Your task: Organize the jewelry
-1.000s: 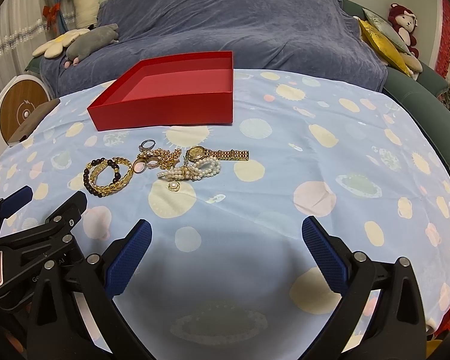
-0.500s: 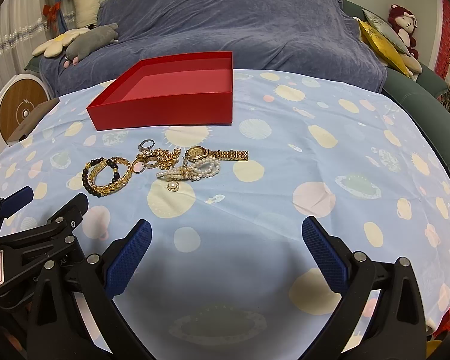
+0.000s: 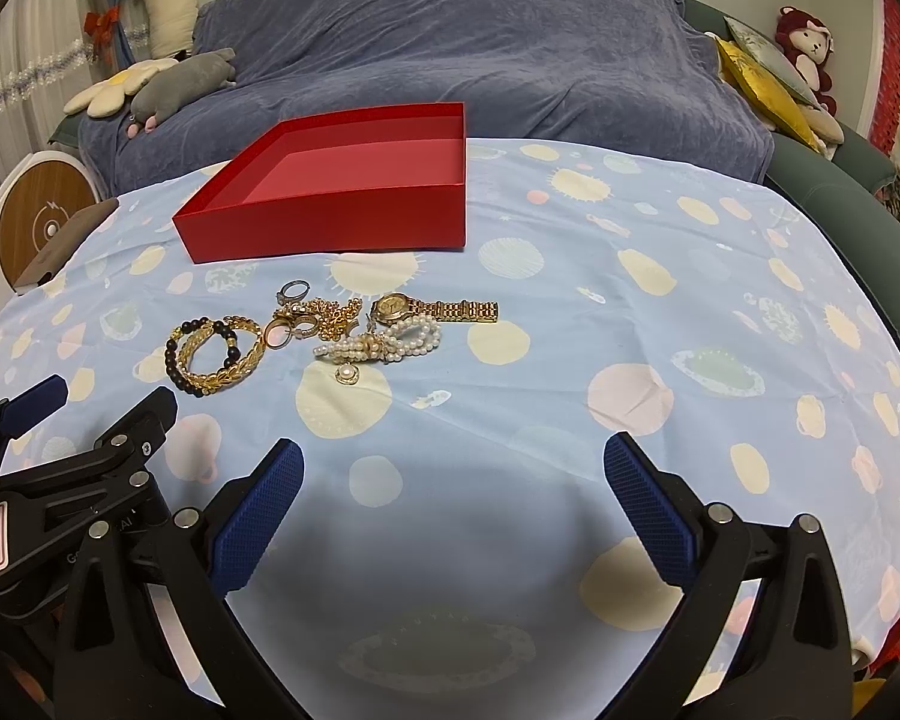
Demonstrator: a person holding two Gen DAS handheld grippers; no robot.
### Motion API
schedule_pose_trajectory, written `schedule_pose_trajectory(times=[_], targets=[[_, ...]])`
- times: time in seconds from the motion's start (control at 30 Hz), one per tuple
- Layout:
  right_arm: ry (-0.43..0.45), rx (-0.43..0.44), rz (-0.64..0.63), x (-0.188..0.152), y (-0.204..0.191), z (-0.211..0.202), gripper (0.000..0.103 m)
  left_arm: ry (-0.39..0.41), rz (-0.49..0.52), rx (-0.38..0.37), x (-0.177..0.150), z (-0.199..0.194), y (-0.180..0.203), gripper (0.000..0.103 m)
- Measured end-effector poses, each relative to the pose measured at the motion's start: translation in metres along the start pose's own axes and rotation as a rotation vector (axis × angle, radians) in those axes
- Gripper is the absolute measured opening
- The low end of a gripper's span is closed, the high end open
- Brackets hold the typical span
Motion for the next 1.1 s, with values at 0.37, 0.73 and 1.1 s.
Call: schedule_pose_trajectory(times=[0.37, 0.73, 1.1], targets=[[0.0, -0.001, -0.001, 0.0, 0.0, 0.0, 0.098, 0.001, 0.001, 0.001, 0.0, 0.0, 0.0, 0.094], [0.001, 0.008, -0.001, 0.002, 0.001, 0.003, 0.098, -0.027, -0.025, -0.052, -0.002, 0.004, 0.001, 0.094], [-0.019, 0.016, 0.022, 0.005, 0.009, 0.016, 0.098, -0.051, -0.06, -0.083, -0.001, 0.017, -0.017, 0.094]])
Point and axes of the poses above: each gripper's, at about its wrist camera, not at the fingertips, and z roughly the way its jaws point, y to its right, x to its top, the point moved 6 cm from there along z, roughly the way its jaws point, and after that the axes turned 15 degrees about y, right-handed, at the moved point
